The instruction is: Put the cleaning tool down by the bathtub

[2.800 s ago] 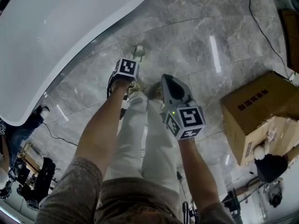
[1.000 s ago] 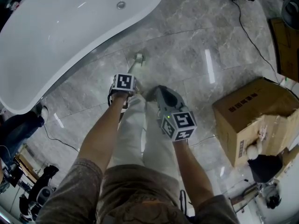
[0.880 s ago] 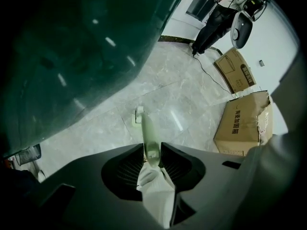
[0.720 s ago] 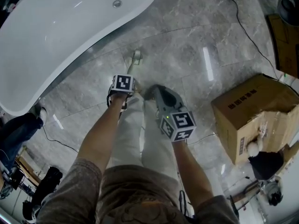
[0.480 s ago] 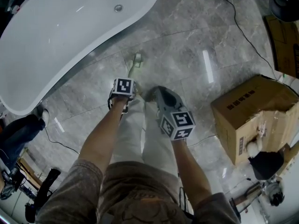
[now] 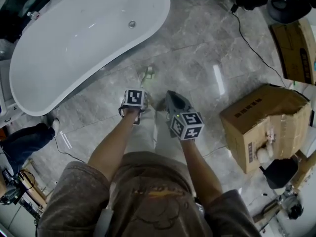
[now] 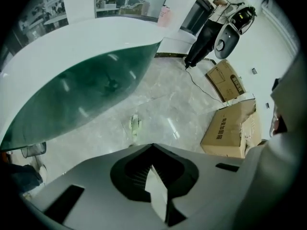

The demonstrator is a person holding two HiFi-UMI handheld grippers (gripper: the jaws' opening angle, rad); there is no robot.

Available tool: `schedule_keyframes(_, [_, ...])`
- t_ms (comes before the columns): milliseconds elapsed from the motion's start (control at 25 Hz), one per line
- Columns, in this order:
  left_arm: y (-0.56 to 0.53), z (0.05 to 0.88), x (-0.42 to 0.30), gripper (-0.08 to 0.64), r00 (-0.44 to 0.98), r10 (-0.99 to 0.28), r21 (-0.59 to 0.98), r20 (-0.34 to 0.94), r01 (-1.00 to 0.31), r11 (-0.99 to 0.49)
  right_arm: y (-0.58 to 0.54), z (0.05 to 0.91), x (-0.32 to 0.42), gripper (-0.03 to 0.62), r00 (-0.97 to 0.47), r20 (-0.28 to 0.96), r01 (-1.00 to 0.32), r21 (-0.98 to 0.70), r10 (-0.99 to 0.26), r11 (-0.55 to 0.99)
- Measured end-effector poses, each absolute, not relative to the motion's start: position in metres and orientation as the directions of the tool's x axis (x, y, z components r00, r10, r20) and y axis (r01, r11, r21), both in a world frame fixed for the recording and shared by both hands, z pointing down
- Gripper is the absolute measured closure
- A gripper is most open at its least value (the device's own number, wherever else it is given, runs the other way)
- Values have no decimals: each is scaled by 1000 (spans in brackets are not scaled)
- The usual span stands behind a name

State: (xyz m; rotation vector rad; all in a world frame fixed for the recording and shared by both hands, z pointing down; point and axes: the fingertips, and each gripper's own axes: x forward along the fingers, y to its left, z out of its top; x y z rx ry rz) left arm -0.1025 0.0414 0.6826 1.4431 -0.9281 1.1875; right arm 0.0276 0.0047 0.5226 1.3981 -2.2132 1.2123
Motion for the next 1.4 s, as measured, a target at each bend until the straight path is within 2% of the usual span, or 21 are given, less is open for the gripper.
schedule_keyframes(360, [19, 579, -86, 558, 298, -103, 266, 949, -932, -247, 16, 467, 16, 594, -559, 596, -816, -521, -577, 252])
schedule_keyframes(560, [13, 523, -88, 558, 308, -136, 266, 942, -928, -261, 12, 434, 7, 594, -582, 595, -806, -511, -555, 297])
schedule_keyframes(880, [-17, 425, -83, 558, 387, -315, 276, 867, -898, -344, 7, 377, 4, 594, -631, 558, -774, -501, -539, 387])
schedule_keyframes(1200, [-26, 314, -79, 558, 530, -485, 318, 696, -833, -453, -3, 288, 1, 594, -688, 415, -719, -498, -595, 485])
schedule_keyframes(1400, [-15, 263, -72, 558, 625, -521, 396, 581, -776, -490, 0, 244, 0, 594, -702, 352, -709, -424, -619, 563])
